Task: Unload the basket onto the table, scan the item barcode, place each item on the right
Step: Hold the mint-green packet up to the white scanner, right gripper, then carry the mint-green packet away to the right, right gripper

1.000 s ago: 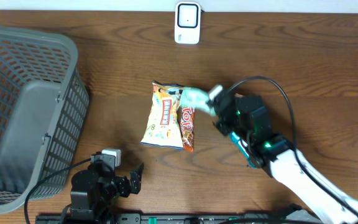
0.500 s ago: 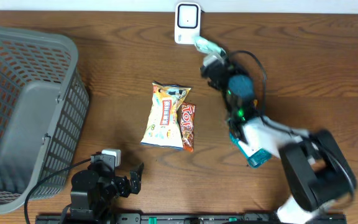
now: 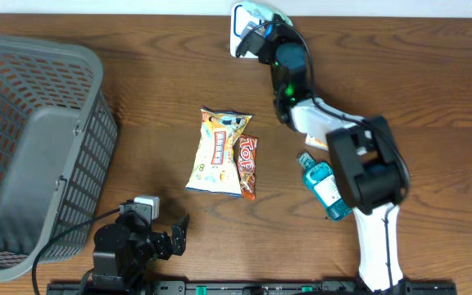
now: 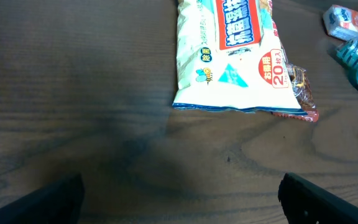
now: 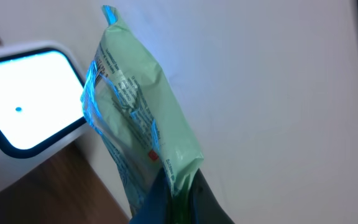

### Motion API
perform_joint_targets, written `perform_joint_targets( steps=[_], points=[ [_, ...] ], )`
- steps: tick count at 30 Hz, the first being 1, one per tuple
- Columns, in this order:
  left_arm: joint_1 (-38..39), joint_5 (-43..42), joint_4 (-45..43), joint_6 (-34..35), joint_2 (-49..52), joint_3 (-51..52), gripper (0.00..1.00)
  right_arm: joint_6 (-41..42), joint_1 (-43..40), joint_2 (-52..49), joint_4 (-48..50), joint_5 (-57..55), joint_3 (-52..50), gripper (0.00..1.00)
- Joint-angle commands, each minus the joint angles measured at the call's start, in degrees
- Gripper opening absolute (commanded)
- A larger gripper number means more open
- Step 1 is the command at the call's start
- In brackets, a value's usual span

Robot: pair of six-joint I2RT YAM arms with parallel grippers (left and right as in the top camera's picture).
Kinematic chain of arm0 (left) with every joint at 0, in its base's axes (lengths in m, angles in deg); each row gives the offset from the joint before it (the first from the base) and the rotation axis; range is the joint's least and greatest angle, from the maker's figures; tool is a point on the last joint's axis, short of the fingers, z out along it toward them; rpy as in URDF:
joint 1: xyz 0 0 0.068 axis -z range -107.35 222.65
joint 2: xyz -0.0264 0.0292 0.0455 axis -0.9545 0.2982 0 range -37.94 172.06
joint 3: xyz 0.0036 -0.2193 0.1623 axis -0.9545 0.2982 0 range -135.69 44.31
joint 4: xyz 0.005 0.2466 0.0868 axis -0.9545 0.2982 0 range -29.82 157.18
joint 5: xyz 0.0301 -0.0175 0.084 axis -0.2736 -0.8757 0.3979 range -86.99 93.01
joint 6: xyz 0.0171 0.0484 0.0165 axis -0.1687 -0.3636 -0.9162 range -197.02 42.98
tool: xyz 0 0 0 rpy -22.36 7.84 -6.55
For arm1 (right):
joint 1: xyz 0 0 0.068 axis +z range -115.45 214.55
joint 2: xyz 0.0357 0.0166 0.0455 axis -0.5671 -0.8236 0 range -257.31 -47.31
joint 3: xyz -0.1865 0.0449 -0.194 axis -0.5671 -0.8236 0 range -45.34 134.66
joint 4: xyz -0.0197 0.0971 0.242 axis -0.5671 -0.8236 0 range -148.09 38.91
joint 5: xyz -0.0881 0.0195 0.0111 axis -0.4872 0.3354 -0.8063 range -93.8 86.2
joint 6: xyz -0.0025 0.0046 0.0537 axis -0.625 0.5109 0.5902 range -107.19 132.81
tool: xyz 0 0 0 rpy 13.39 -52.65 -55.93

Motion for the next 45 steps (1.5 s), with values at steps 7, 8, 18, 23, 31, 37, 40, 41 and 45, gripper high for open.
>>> perform_joint_targets(
  steps=[7, 8, 18, 23, 31, 37, 40, 41, 45],
  points=[
    [-0.2, -0.3, 2.6, -0.1, -0.3, 0.1, 1.0, -32.5, 1.2, -11.1, 6.4, -4.4, 13.3, 0.01],
    [-0.2, -0.2, 2.6, -0.1, -0.3, 0.1, 1.0, -33.5, 1.4, -11.1, 6.0, -4.4, 13.3, 0.01],
    [-0.2, -0.2, 2.6, -0.1, -0.3, 0.1, 1.0, -33.0, 2.6, -8.2, 1.0, -13.7, 13.6, 0.01],
    [-0.2, -0.2, 2.6, -0.1, -0.3, 0.1, 1.0, -27.7, 0.9, -1.1, -6.2, -22.5, 13.6, 0.01],
    [-0.2, -0.2, 2.6, -0.1, -0.3, 0.1, 1.0, -15.6, -9.7, 13.1, -40.6, -26.6, 13.6, 0.01],
    [-0.2, -0.2, 2.6, -0.1, -0.3, 0.1, 1.0, 1.8, -22.5, 16.0, -59.5, -21.7, 13.6, 0.01],
    [-0.2, -0.2, 2.6, -0.1, -0.3, 0.1, 1.0, 8.4, -31.0, 15.5, -64.7, -16.9, 12.7, 0.01],
    [-0.2, -0.2, 2.6, -0.1, -0.3, 0.1, 1.0, 9.6, -33.1, 15.3, -65.7, -15.4, 12.3, 0.01],
    [-0.2, -0.2, 2.6, -0.1, -0.3, 0.1, 1.0, 15.1, -43.4, 14.6, -66.3, -10.1, 9.7, 0.01]
  ],
)
